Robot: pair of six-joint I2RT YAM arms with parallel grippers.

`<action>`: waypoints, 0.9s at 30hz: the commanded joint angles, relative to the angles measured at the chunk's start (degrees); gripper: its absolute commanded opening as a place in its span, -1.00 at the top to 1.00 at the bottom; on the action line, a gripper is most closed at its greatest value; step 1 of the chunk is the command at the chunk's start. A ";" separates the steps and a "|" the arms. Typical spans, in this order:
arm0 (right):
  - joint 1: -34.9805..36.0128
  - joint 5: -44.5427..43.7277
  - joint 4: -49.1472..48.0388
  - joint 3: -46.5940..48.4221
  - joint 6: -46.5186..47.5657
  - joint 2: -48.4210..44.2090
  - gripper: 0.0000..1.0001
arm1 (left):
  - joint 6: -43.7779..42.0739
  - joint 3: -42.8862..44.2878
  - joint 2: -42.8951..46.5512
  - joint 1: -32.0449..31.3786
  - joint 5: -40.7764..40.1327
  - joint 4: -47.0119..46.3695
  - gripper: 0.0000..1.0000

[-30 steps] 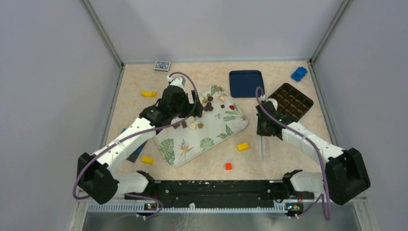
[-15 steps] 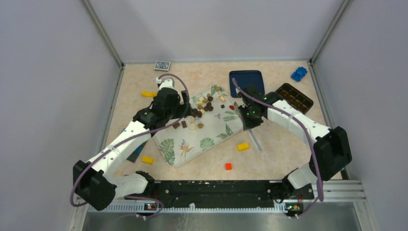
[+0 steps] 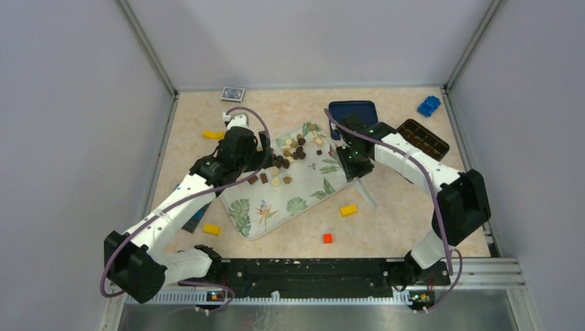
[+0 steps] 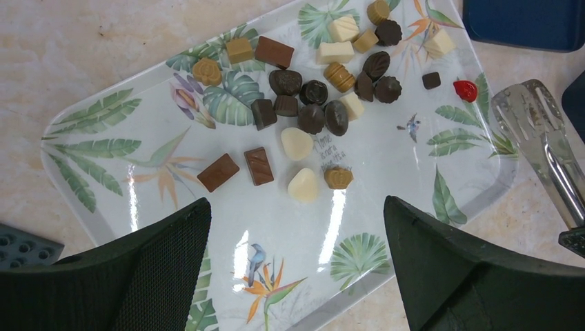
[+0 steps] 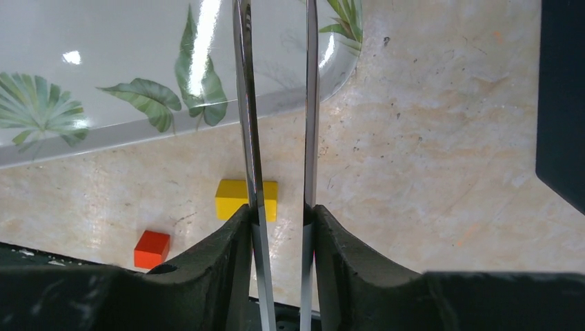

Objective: Pack the chocolate

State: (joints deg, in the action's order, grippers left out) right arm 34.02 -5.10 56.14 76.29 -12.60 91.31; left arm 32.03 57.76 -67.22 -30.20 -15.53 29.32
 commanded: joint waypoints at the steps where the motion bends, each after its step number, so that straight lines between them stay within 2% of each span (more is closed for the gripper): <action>1: 0.78 -1.56 -0.42 3.57 1.45 1.80 0.32 | 0.74 0.00 1.81 0.33 -0.87 -0.20 -0.98; 14: 0.87 -1.37 -1.69 3.94 3.34 5.57 0.27 | 1.28 -0.43 2.94 0.45 -1.86 0.51 -0.97; 27: 0.81 -1.57 -4.46 2.40 3.46 8.08 0.12 | 2.45 -0.61 3.80 0.41 -2.73 1.79 -0.97</action>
State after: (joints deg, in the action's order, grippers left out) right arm 34.13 -6.15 54.08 77.69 -9.96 98.89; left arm 33.36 57.52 -65.30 -30.04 -17.15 31.31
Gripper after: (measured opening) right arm 0.439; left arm 0.987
